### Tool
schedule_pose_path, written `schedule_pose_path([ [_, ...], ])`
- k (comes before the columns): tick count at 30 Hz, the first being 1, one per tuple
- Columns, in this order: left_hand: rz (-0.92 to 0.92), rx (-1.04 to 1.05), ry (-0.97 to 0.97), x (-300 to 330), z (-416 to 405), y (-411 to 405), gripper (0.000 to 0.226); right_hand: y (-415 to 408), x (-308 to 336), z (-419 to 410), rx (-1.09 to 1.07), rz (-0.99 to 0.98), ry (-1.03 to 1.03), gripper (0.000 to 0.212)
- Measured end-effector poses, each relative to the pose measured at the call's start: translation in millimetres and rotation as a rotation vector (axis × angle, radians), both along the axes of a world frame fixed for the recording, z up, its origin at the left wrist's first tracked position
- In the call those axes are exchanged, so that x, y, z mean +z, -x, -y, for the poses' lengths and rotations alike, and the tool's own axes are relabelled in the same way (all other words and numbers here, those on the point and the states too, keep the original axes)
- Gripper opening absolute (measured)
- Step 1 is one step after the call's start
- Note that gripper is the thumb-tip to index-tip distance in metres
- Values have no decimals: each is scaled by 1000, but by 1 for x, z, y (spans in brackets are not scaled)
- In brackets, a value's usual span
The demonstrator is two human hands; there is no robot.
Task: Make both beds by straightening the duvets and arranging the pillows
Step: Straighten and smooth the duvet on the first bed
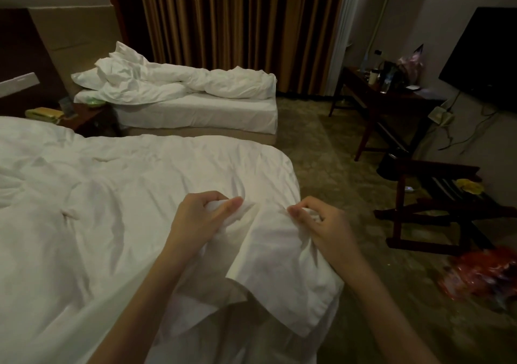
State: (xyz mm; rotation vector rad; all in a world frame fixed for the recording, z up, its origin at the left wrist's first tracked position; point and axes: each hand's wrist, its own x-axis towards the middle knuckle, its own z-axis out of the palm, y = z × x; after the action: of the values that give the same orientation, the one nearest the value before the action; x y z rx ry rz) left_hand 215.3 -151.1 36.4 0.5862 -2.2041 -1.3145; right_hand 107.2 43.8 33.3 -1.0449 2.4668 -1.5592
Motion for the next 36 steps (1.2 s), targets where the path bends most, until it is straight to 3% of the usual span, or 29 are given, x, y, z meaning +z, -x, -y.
schedule_pose_path([
  [7, 96, 43, 2, -33, 55, 123, 25, 125, -35, 55, -9, 164, -24, 38],
  [17, 392, 152, 17, -129, 110, 267, 23, 285, -142, 120, 125, 348, -234, 47],
  [21, 365, 163, 81, -130, 133, 337, 23, 348, -138, 140, 107, 281, -223, 42],
  [27, 304, 240, 247, -108, 208, 499, 31, 511, -114, 222, -13, 190, -141, 47],
  [29, 390, 170, 427, -123, 219, 527, 41, 541, -128, 231, -32, 176, -283, 58],
  [32, 594, 97, 752, -157, 214, 523, 53, 544, -163, 217, -8, 2, -550, 70],
  [36, 699, 19, 881, -183, 207, 490, 55, 525, -187, 200, 6, -231, -785, 71],
])
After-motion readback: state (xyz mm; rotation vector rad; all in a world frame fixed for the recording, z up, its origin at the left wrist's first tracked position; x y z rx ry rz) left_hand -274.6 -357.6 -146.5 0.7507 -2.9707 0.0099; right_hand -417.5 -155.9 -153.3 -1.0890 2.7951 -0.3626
